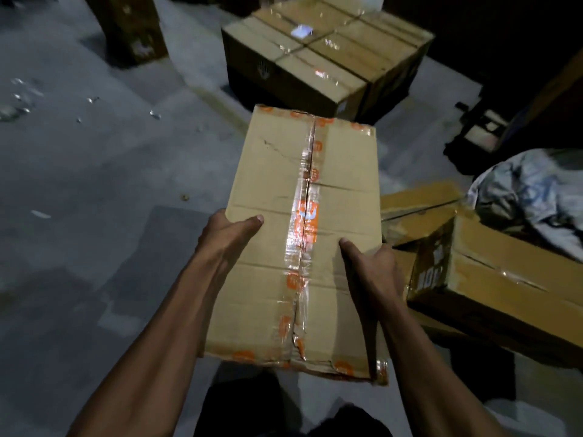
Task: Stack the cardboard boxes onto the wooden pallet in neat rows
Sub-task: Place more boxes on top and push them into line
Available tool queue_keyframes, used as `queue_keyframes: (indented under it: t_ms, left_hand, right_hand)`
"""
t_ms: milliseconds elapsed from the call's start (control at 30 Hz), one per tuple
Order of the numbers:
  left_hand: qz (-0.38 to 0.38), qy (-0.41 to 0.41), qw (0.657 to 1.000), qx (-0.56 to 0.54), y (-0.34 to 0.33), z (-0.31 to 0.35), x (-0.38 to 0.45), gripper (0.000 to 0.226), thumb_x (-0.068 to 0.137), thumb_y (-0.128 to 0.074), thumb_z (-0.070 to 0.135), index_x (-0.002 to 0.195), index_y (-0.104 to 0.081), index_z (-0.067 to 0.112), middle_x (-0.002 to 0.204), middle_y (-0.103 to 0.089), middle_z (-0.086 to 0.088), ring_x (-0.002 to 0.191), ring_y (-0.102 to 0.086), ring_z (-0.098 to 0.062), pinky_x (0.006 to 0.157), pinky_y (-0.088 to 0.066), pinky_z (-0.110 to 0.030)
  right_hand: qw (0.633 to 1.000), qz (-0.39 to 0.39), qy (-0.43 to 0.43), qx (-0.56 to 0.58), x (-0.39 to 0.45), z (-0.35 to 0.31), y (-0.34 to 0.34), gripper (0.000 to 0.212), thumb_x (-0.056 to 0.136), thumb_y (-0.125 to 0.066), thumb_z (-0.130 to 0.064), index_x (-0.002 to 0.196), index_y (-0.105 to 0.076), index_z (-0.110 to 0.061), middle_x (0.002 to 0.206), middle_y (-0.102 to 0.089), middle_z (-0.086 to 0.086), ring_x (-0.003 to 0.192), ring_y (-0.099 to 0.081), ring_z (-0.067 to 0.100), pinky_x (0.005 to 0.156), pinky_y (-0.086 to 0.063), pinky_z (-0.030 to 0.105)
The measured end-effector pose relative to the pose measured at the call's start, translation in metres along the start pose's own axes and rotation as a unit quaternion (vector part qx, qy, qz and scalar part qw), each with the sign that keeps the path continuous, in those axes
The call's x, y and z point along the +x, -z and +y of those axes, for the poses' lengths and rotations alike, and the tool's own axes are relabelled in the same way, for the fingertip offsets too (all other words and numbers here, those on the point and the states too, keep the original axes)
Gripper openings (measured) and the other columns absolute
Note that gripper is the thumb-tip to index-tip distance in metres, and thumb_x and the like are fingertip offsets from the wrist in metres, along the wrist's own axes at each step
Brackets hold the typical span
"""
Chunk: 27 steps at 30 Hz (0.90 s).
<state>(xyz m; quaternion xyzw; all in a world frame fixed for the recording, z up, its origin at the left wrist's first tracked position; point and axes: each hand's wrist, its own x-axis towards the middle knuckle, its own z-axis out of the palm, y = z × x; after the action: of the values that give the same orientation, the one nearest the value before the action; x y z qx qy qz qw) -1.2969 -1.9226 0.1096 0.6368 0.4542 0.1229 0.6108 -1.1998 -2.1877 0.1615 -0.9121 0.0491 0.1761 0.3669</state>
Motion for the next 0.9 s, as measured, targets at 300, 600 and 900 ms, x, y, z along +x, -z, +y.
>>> queue_keyframes:
  t_ms: [300,600,900]
  left_hand:
    - [0.026,-0.018,0.999,0.039,0.019,0.098,0.014,0.099,0.029,-0.074,0.091,0.112,-0.067,0.037,0.098,-0.075,0.011,0.091,-0.072,-0.023,0.085,-0.058,-0.046]
    - [0.017,-0.055,0.997,0.051,-0.031,0.205,0.084,0.077,0.044,-0.076,0.078,0.102,-0.07,0.029,0.088,-0.075,0.005,0.082,-0.072,-0.025,0.082,-0.059,-0.046]
    - [-0.026,-0.093,0.995,0.036,-0.111,0.324,0.21,0.076,0.046,-0.074,0.072,0.104,-0.07,0.023,0.091,-0.075,0.0,0.086,-0.071,-0.029,0.084,-0.058,-0.049]
  right_hand:
    - [0.999,0.036,0.026,0.0,-0.004,-0.082,0.043,0.096,0.066,-0.055,-0.087,0.129,-0.051,-0.016,0.125,-0.062,0.012,0.112,-0.059,0.037,0.093,-0.051,0.047]
    - [0.996,0.084,0.033,-0.006,0.095,-0.16,0.064,0.073,0.074,-0.058,-0.079,0.11,-0.053,-0.015,0.109,-0.063,0.01,0.1,-0.06,0.036,0.081,-0.052,0.042]
    - [0.993,0.109,0.04,0.026,0.253,-0.254,0.082,0.071,0.077,-0.06,-0.076,0.113,-0.053,-0.015,0.118,-0.063,0.013,0.108,-0.058,0.039,0.076,-0.042,0.037]
